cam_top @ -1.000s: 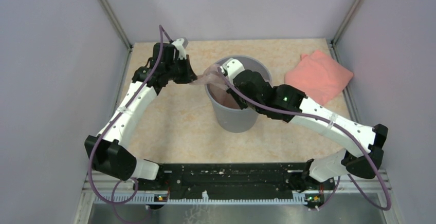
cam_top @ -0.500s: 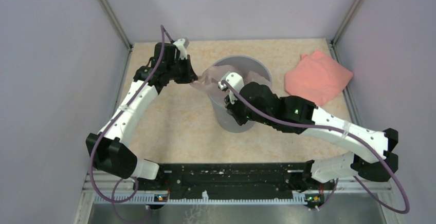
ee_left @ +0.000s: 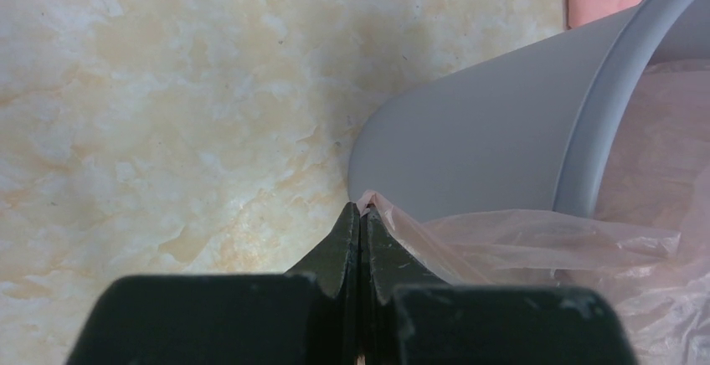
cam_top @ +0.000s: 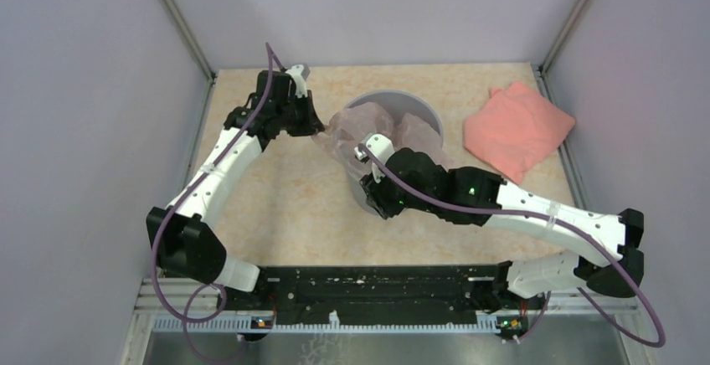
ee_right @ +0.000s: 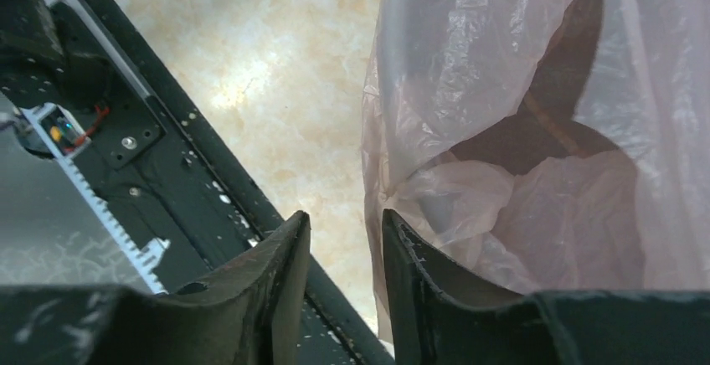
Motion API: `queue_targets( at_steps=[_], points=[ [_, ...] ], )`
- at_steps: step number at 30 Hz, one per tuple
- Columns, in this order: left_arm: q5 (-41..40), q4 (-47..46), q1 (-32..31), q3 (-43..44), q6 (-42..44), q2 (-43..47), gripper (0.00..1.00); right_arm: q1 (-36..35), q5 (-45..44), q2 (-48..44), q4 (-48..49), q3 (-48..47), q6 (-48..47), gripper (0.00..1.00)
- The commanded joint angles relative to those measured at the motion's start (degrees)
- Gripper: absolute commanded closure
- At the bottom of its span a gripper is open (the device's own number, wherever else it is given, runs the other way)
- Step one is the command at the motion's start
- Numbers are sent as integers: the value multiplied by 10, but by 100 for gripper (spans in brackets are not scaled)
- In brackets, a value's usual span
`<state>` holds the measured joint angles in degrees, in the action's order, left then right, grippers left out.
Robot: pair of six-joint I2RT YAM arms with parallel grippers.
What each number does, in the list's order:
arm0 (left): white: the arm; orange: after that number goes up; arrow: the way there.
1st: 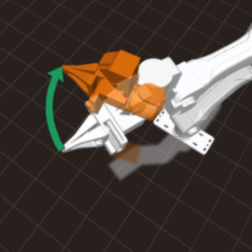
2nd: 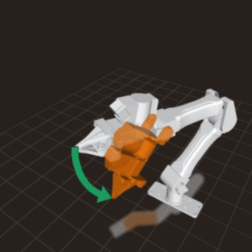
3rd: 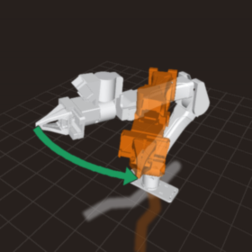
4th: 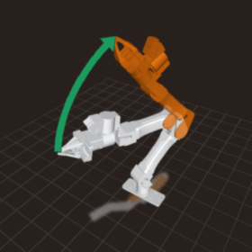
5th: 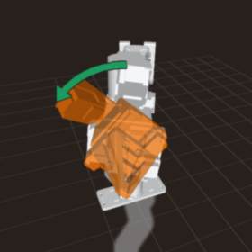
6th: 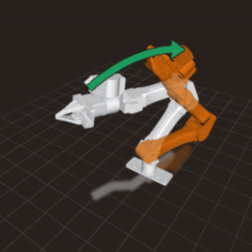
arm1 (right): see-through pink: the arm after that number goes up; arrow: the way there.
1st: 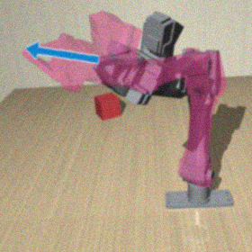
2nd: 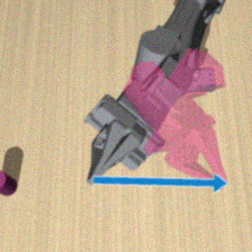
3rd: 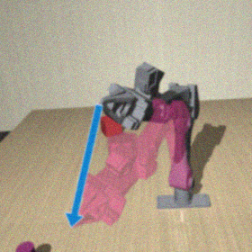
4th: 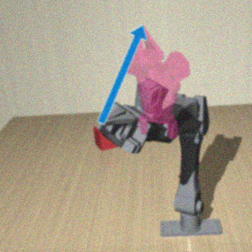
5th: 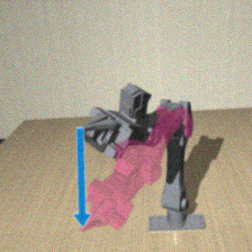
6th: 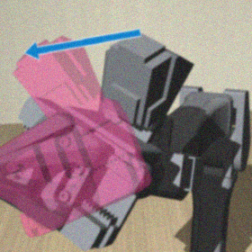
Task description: Put the trash bags into the trash bin
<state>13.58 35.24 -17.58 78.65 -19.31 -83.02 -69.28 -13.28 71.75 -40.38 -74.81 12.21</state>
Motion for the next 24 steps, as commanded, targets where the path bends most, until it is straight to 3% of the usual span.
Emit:
queue_targets(
  at_steps=[1,7,11,19,24],
  points=[
    [1,-45,3,0,-3,6,100,-8,15,-27,3,-48,-2,57],
    [7,-47,2,-1,-5,5,100,-8,20,-24,-10,-110,-22,39],
    [9,-48,2,-2,-4,4,100,-8,-26,-13,-25,-163,-42,34],
    [11,-50,2,-3,-3,6,100,-6,-172,54,-34,-214,-139,42],
    [14,-50,2,-5,-3,7,100,26,-184,90,-22,-209,-170,50]
  ],
)
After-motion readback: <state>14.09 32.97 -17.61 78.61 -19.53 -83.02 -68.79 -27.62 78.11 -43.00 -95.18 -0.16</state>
